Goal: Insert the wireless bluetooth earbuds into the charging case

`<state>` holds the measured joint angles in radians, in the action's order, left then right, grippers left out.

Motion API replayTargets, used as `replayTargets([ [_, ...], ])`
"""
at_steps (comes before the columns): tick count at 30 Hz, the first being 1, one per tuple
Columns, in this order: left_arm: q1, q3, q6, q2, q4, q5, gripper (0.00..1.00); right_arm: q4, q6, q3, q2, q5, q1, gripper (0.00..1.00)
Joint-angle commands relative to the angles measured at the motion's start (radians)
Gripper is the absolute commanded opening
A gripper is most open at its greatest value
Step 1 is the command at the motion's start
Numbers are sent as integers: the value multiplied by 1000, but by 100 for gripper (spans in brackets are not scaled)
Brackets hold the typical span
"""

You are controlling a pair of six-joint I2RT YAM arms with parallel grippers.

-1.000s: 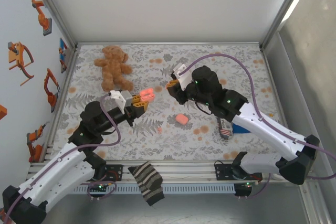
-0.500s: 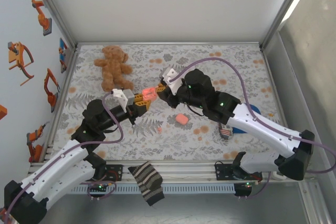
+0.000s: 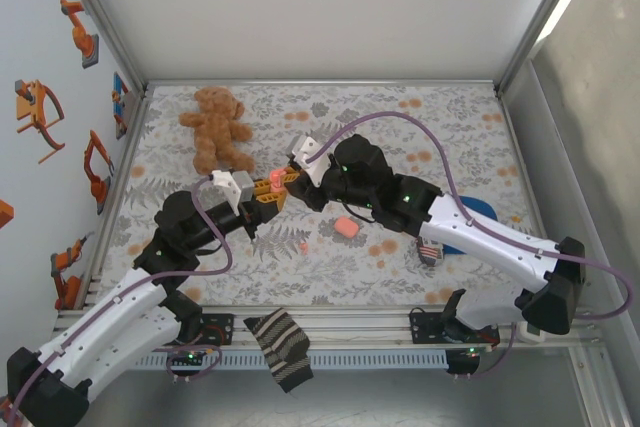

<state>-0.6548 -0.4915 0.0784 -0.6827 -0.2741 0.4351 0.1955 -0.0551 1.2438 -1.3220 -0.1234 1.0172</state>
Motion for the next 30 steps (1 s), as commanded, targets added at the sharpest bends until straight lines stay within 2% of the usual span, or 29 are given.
replayTargets([
  [1,-5,-9,11,14,-29,14,5,-25,-19,31,-5,-18,13,17],
  [17,-6,-9,8,34,-22,7,4,18,-22,32,-13,-42,27,19],
  [22,-6,-2,5,47,-26,8,5,29,-7,39,-5,-62,27,27],
  [30,-5,16,4,73,-36,13,5,18,45,78,31,-69,26,46],
])
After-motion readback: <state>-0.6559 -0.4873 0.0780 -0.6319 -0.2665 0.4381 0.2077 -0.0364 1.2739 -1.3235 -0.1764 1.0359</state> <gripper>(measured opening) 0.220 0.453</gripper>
